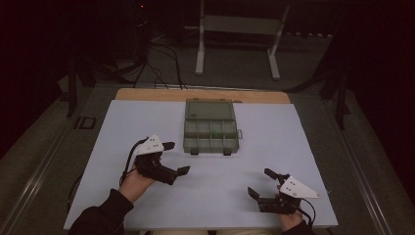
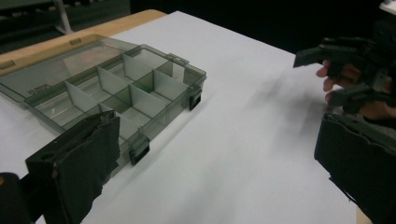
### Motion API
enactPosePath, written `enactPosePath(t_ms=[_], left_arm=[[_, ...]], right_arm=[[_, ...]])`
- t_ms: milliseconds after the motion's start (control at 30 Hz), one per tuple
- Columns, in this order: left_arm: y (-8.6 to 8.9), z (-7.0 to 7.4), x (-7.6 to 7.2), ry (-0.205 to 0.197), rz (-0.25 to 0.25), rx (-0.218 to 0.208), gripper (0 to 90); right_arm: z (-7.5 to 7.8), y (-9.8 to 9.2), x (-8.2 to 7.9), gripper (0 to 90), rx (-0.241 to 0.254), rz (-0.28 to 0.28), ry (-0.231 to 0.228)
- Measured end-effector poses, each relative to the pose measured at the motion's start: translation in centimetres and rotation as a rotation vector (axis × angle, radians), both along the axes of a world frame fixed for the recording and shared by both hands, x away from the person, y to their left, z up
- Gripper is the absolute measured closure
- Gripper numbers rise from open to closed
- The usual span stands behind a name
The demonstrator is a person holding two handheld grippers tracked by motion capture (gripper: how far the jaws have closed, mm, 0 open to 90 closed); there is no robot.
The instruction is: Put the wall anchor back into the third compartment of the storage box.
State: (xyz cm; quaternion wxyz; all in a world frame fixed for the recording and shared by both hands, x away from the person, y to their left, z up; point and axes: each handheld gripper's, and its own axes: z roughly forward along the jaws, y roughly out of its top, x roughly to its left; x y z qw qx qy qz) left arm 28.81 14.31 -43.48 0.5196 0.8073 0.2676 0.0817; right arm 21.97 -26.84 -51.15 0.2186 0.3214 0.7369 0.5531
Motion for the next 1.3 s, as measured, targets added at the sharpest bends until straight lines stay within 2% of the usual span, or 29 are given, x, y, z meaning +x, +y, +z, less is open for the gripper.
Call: enactPosePath(t_ms=[133, 167, 267, 400, 467, 633, 733, 800, 933, 1133, 1300], left_arm=[[1.2, -0.6, -1.4, -0.006, 0.006, -0.026, 0.0], [1.5, -0.8, -1.8, -0.02, 0.007, -0.029, 0.0], [2.5, -1.2, -2.7, -0.038, 0.026, -0.021, 0.0], [3.6, -1.8, -3.2, -0.016, 0.047, -0.038, 0.0], [4.7, -2.6, -3.7, -0.003, 0.079, -0.056, 0.0], [6.3, -3.7, -4.8, -0.014, 0.129, -0.058, 0.0], [6.8, -4.2, -5.3, -0.019, 0.146, -0.066, 0.0], [7.2, -4.6, -5.5, -0.004, 0.152, -0.068, 0.0], [7.6, -5.2, -5.9, 0.001, 0.169, -0.062, 0.0], [8.2, -5.8, -6.3, -0.015, 0.206, -0.059, 0.0], [8.8, -6.3, -6.4, -0.005, 0.229, -0.086, 0.0]], right_arm=[[0.0, 0.0, 0.0, 9.9, 0.0, 0.001, 0.002], [0.0, 0.0, 0.0, 9.9, -0.001, 0.001, 0.001], [0.0, 0.0, 0.0, 9.9, 0.001, 0.0, 0.002], [0.0, 0.1, 0.0, 9.9, -0.001, 0.002, 0.003], [0.0, 0.1, 0.0, 9.9, -0.006, 0.001, 0.001], [-0.1, 0.1, 0.0, 9.9, -0.005, -0.001, 0.003], [0.0, 0.2, -0.1, 9.9, -0.006, 0.0, 0.002], [-0.1, 0.2, -0.1, 9.9, -0.007, 0.0, 0.003], [-0.1, 0.2, 0.0, 9.9, -0.009, 0.001, 0.003], [0.0, 0.2, -0.1, 9.9, -0.01, -0.006, 0.001], [0.0, 0.1, -0.1, 9.9, -0.007, -0.006, 0.002]])
